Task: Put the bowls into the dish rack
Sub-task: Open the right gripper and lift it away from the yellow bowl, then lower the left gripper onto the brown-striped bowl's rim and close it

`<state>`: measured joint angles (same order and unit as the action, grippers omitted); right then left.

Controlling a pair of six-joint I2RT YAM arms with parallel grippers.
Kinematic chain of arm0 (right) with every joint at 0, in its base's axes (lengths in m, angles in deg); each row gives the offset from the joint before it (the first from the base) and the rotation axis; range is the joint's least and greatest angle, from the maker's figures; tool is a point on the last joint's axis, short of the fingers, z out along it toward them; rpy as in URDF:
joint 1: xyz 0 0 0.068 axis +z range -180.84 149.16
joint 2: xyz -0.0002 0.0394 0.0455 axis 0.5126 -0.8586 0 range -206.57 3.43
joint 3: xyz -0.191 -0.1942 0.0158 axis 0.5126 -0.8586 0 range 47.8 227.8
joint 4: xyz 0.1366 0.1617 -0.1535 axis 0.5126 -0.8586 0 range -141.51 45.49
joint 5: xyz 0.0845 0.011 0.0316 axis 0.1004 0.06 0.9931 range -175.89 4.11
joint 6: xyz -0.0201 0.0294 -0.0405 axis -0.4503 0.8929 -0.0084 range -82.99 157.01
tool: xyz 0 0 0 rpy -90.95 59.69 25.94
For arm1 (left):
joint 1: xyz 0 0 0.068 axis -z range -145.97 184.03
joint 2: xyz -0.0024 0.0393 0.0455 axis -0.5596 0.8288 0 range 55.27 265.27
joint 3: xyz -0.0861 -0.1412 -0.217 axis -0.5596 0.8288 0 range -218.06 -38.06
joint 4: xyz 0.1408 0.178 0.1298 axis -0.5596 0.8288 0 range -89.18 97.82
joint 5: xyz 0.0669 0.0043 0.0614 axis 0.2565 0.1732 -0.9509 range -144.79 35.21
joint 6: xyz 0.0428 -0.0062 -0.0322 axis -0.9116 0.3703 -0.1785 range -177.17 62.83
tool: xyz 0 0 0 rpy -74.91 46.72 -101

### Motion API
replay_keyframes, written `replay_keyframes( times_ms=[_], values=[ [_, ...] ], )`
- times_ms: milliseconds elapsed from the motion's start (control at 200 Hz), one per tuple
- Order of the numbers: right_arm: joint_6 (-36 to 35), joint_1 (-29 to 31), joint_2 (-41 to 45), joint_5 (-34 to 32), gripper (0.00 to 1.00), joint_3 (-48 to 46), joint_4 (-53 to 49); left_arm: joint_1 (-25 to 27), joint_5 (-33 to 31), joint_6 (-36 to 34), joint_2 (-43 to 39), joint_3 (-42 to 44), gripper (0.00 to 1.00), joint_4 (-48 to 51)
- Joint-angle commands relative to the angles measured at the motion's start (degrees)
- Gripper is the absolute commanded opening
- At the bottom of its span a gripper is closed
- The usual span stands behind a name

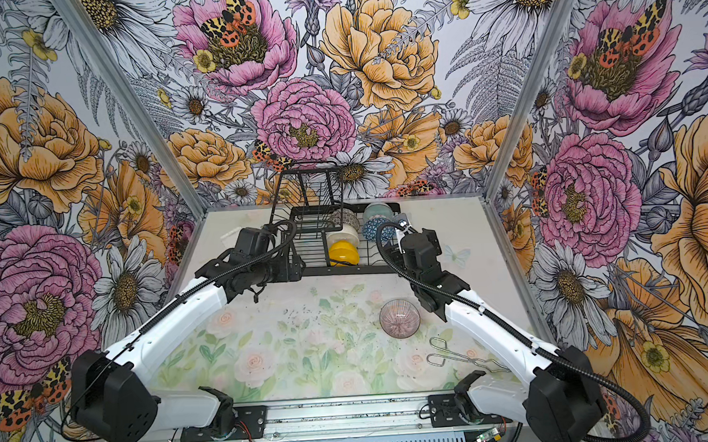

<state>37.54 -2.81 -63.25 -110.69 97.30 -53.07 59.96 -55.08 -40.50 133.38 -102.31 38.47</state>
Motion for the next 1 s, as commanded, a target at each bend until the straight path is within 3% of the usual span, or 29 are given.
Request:
replay_keyframes(
  times_ms=[0,135,355,711,996],
  values=[
    [13.11,-3.99,1.59,2.64,0.99,5.06,-15.51,2.51,-1.63,-1.22,1.74,-3.19,0.99,1.25],
    [19.46,-11.3,-0.55,9.7,1.0,8.51,-24.94,6.77,-0.67,-0.53,5.73,-5.96,0.99,1.02],
    [23.66,-20.13,-5.5,20.79,1.0,8.46,-29.11,12.29,1.61,0.59,13.22,-9.88,0.99,0.44],
    [23.67,-24.88,-5.68,22.92,0.99,5.03,-30.12,18.27,7.62,-1.7,23.98,-16.85,0.99,-0.11],
    [22.93,-25.42,-5.19,23.98,0.99,4.06,-30.03,21.66,14.71,-9.33,28.78,-19.66,0.99,-0.3]
  ],
)
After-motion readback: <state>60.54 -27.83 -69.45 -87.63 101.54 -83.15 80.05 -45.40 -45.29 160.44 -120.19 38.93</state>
